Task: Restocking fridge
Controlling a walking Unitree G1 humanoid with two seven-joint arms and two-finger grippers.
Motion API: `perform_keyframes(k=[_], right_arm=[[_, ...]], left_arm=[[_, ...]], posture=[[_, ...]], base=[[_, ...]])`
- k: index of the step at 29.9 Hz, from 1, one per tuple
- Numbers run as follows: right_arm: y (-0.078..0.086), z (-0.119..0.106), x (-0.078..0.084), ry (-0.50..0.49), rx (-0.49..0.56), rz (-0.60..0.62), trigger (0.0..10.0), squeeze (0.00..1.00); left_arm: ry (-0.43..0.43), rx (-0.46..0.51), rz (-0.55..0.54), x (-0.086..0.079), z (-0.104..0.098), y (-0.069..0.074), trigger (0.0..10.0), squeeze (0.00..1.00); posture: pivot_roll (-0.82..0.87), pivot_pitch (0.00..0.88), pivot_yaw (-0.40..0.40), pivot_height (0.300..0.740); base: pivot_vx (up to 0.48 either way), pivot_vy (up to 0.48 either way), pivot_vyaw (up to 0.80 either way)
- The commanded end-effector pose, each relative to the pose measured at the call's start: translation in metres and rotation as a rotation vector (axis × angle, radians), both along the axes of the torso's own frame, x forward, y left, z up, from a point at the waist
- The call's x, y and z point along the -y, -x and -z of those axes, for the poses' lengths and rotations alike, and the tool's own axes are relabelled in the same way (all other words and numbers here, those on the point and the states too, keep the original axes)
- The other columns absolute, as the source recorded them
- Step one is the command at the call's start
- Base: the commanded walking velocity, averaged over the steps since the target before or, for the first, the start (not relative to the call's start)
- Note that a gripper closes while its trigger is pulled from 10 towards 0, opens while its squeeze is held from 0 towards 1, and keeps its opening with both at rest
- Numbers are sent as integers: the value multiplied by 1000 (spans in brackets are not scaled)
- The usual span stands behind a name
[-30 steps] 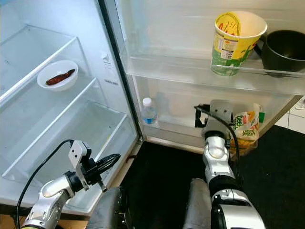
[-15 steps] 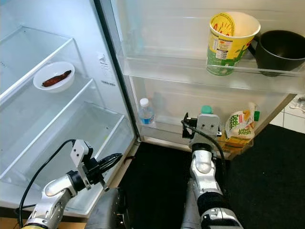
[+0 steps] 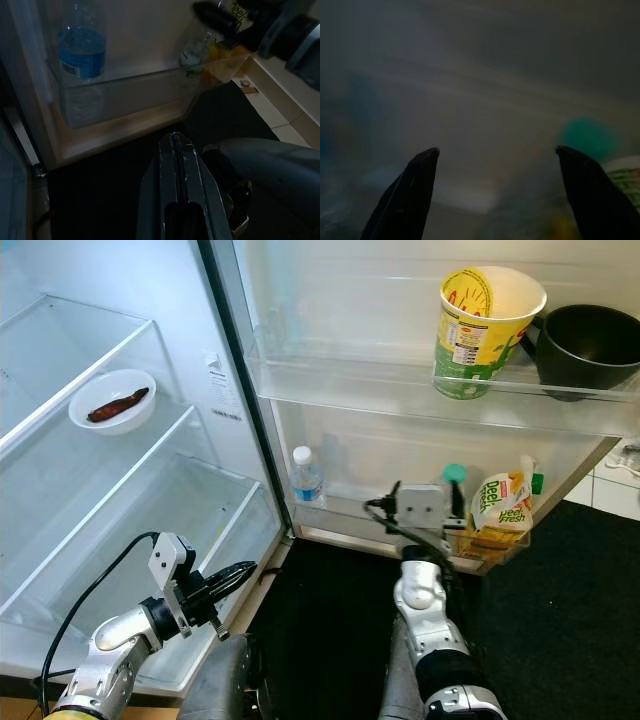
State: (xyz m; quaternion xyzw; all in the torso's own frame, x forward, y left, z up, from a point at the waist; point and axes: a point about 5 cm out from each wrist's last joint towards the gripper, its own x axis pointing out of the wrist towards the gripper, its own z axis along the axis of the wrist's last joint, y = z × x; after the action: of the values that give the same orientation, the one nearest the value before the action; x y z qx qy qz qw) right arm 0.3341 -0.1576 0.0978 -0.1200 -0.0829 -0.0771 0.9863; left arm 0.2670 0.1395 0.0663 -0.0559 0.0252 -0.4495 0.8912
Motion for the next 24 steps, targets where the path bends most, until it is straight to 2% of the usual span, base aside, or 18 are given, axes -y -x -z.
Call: perform_keyframes(k=[1, 2, 4, 5, 6, 10, 12, 15, 18, 20, 23, 24], right_arm=[[4, 23, -15, -30, -141, -84, 10000, 0], [4, 23, -15, -30, -141, -84, 10000, 0], [12, 43, -38, -64, -280, -271, 10000, 0], [15, 49, -44, -81, -313, -327, 10000, 0], [15, 49, -44, -81, -313, -327, 10000, 0], [25, 59, -53, -153, -366, -440, 10000, 0], [26, 59, -54, -174, -369, -462, 10000, 0], [32, 71, -50, -173, -431, -498, 10000, 0], [34, 75, -47, -177, -457, -505, 10000, 0], [40, 85, -40, -181, -513, -504, 10000, 0], [45, 91, -35, -178, -543, -502, 10000, 0], [50, 99, -31, -165, -588, -484, 10000, 0]], left_arm=[[-6, -23, -4, -1, 7, 3, 10000, 0], [-6, -23, -4, -1, 7, 3, 10000, 0], [9, -47, -82, -6, 11, -2, 10000, 0], [17, -59, -114, -8, 13, -4, 10000, 0], [17, -59, -114, -8, 13, -4, 10000, 0], [97, -147, -257, -17, 25, -8, 10000, 0], [106, -167, -275, -19, 28, -8, 10000, 0], [73, -266, -335, -23, 50, 1, 10000, 0], [68, -296, -338, -23, 57, 6, 10000, 0], [61, -371, -348, -24, 71, 16, 10000, 0], [60, -418, -355, -25, 78, 22, 10000, 0], [48, -459, -362, -26, 85, 28, 10000, 0]], posture=[[25, 204, 108, 551], [25, 204, 108, 551], [15, 191, 98, 551], [15, 191, 98, 551], [15, 191, 98, 551], [6, 176, 68, 551], [6, 176, 68, 556], [-5, 153, 45, 571], [-9, 147, 42, 576], [-11, 141, 36, 586], [-13, 137, 35, 590], [-12, 135, 33, 590]], base=[[0, 0, 0], [0, 0, 0], [0, 0, 0], [0, 0, 0], [0, 0, 0], [0, 0, 0], [0, 0, 0], [0, 0, 0], [0, 0, 0], [0, 0, 0], [0, 0, 0], [0, 0, 0]])
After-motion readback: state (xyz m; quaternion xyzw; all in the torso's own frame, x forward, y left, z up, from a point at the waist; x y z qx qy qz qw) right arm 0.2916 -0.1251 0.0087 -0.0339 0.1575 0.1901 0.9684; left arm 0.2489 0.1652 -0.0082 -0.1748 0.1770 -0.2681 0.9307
